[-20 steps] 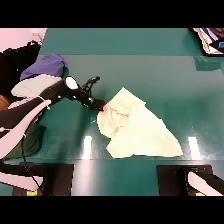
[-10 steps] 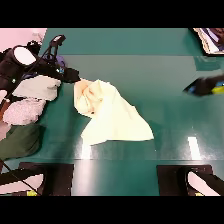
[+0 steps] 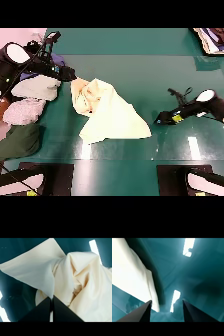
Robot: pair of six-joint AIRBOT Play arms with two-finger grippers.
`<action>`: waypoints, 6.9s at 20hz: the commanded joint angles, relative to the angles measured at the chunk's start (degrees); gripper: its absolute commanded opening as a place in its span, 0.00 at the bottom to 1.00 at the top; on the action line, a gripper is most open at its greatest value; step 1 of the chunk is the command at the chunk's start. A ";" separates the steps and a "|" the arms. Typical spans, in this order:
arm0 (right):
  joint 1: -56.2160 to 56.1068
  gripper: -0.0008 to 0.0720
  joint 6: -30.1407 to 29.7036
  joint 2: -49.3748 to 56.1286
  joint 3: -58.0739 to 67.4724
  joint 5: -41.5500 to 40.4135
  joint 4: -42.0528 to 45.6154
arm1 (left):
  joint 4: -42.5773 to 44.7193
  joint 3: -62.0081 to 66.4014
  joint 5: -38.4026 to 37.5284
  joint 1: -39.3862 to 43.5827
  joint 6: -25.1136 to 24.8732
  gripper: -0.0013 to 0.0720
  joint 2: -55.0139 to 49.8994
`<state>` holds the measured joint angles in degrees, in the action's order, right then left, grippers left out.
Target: Fold the shirts.
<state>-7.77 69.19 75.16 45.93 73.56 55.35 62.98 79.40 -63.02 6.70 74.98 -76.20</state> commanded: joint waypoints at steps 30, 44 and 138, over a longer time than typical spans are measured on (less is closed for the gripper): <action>27.52 0.03 2.14 -24.39 73.35 1.11 1.75 | 0.81 43.60 6.78 -0.07 3.02 0.04 28.52; 10.86 0.03 10.32 3.82 53.64 10.01 17.59 | 13.94 18.75 -3.98 -0.07 11.58 0.05 -3.08; 28.96 0.03 9.51 -27.69 72.13 5.64 10.54 | 3.26 46.16 -3.48 -0.68 16.15 0.04 28.52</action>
<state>19.64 78.63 47.33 118.67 78.13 65.76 61.06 127.22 -66.83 6.07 90.61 -47.16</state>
